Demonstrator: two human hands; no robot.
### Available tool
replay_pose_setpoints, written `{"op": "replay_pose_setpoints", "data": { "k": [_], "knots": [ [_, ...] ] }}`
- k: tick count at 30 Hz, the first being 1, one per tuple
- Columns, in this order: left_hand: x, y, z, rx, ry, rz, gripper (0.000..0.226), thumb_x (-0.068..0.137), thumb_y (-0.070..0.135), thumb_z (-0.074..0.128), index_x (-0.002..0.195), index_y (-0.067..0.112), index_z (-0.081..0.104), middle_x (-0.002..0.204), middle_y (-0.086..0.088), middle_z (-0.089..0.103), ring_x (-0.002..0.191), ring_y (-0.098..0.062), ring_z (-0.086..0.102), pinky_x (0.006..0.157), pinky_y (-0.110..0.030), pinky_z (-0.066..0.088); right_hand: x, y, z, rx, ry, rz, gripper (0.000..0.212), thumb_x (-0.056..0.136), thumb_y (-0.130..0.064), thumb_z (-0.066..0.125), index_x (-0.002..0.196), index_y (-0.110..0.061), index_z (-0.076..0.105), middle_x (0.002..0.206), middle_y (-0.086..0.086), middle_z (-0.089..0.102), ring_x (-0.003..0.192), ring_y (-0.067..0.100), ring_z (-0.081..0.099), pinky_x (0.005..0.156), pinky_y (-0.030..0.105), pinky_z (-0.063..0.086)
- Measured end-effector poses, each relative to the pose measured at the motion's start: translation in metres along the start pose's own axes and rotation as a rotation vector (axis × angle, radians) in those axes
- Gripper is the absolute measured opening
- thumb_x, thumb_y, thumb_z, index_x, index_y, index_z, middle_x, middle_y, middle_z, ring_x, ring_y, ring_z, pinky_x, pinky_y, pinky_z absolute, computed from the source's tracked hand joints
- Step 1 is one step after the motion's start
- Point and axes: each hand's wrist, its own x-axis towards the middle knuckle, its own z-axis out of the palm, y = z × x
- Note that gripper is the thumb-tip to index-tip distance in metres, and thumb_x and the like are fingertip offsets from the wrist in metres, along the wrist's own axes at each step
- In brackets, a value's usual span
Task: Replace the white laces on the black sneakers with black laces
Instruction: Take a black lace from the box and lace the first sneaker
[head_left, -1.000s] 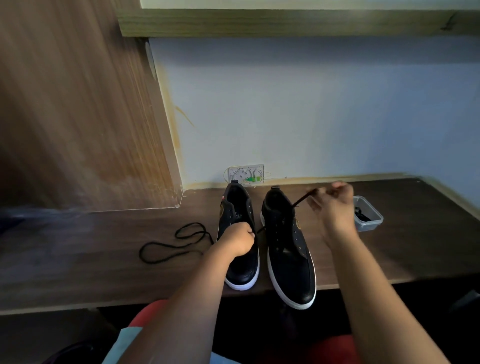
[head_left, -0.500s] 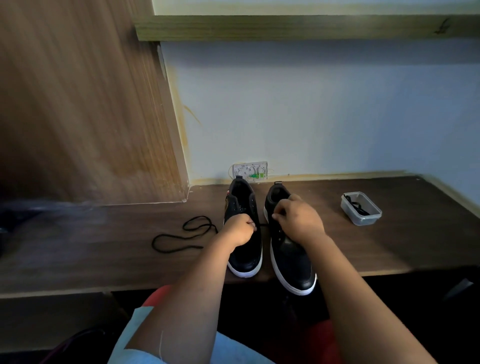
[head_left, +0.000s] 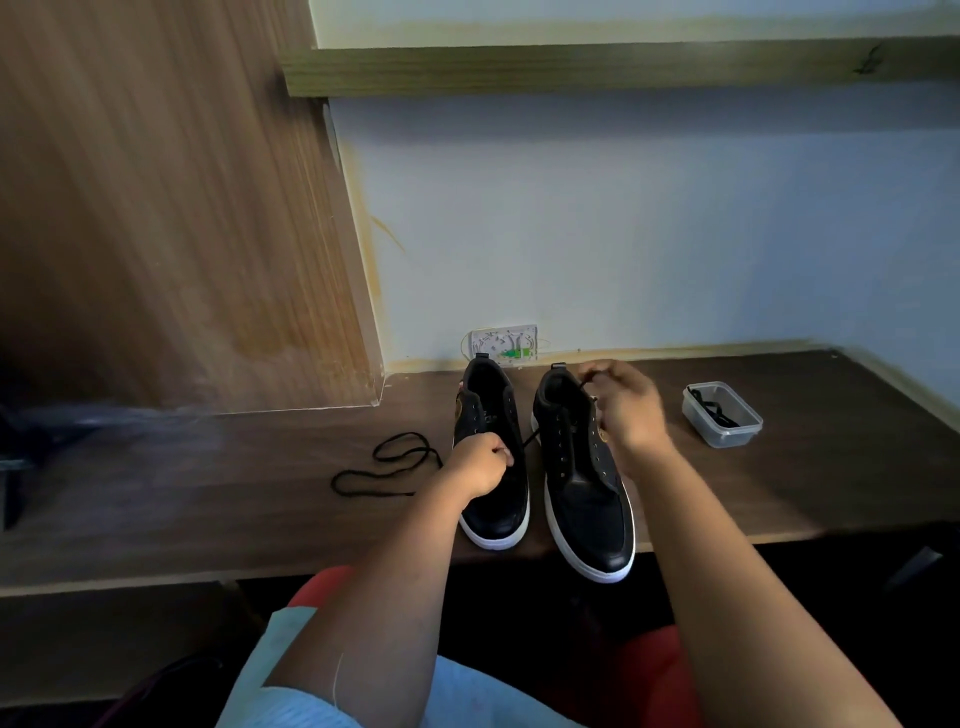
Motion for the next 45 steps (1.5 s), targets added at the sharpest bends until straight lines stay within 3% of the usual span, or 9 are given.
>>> {"op": "replay_pose_setpoints", "data": {
  "k": [4,10,13,16,22,26,28,33,45],
  "knots": [
    [0.001,0.000,-0.002,-0.023,0.013,-0.025,0.025,0.101,0.019,0.043,0.087,0.011,0.063,0.116,-0.003,0.058,0.107,-0.019,0.053,0.086,-0.024,0.035,-0.004,-0.034,-0.018,0.654,-0.190,0.242,0.033,0.104,-0.024,0.030,0.109,-0.018,0.062,0.068,0.000,0.058,0.046,0.006,0.037,0.039,0.015,0.027],
    [-0.007,0.009,-0.012,0.180,0.006,-0.064,0.039,0.102,0.035,0.042,0.087,0.012,0.069,0.096,-0.007,0.064,0.098,-0.027,0.061,0.084,-0.033,0.045,-0.021,0.010,0.010,-0.669,-0.305,0.037,0.038,0.097,-0.053,0.041,0.101,-0.021,0.062,0.050,-0.001,0.055,0.049,0.011,0.053,0.055,0.024,0.041],
    [-0.016,0.012,-0.030,0.221,-0.089,-0.110,0.039,0.101,0.033,0.044,0.087,0.009,0.071,0.083,-0.011,0.061,0.062,-0.019,0.053,0.063,-0.030,0.043,-0.020,0.021,0.021,-0.661,-0.315,0.222,0.070,0.096,-0.064,0.025,0.092,-0.008,0.068,0.043,0.000,0.050,0.045,0.013,0.051,0.055,0.027,0.038],
    [-0.026,0.012,-0.059,-0.252,-0.196,-0.170,0.034,0.099,0.031,0.049,0.072,0.013,0.058,0.052,0.005,0.037,0.042,-0.008,0.027,0.047,-0.023,0.026,-0.007,0.011,0.017,-0.310,-0.163,0.293,0.079,0.097,-0.063,0.015,0.093,-0.008,0.071,0.041,-0.002,0.033,0.033,0.010,0.028,0.039,0.020,0.023],
    [-0.043,0.021,-0.102,-1.032,-0.046,-0.009,0.031,0.099,0.028,0.046,0.072,0.016,0.056,0.048,0.010,0.039,0.039,-0.005,0.031,0.050,-0.021,0.029,-0.005,-0.018,0.000,0.046,-0.074,0.165,0.075,0.097,-0.064,0.020,0.088,-0.009,0.071,0.046,-0.004,0.025,0.041,0.011,0.018,0.046,0.025,0.016],
    [-0.037,0.016,-0.089,0.018,0.202,-0.174,0.037,0.100,0.034,0.044,0.105,0.004,0.065,0.094,-0.010,0.068,0.082,-0.023,0.062,0.073,-0.029,0.045,-0.013,-0.013,0.010,-0.067,-0.139,0.048,0.068,0.100,-0.057,0.023,0.087,-0.011,0.072,0.049,0.000,0.030,0.042,0.010,0.025,0.044,0.022,0.022],
    [-0.033,0.012,-0.071,0.512,0.308,-0.193,0.043,0.096,0.042,0.050,0.124,0.011,0.057,0.130,-0.012,0.056,0.119,-0.031,0.053,0.095,-0.038,0.044,-0.015,-0.010,0.012,-0.096,-0.174,0.026,0.068,0.100,-0.056,0.024,0.089,-0.008,0.071,0.050,0.001,0.033,0.043,0.011,0.028,0.046,0.023,0.025],
    [-0.013,0.019,-0.017,0.633,0.241,0.184,0.035,0.095,0.043,0.053,0.126,0.028,0.056,0.131,0.002,0.051,0.127,-0.024,0.038,0.100,-0.042,0.034,-0.020,-0.023,0.018,-0.029,-0.150,-0.050,0.068,0.102,-0.051,0.025,0.087,-0.001,0.069,0.048,0.002,0.034,0.043,0.012,0.031,0.047,0.024,0.027],
    [-0.003,0.010,0.006,0.548,0.049,0.031,0.025,0.101,0.037,0.038,0.114,0.019,0.047,0.123,-0.011,0.051,0.122,-0.031,0.037,0.097,-0.046,0.031,-0.027,-0.039,0.006,0.053,-0.180,0.022,0.067,0.100,-0.055,0.025,0.093,-0.002,0.066,0.050,0.001,0.031,0.044,0.012,0.024,0.043,0.023,0.022]
  ]
}}
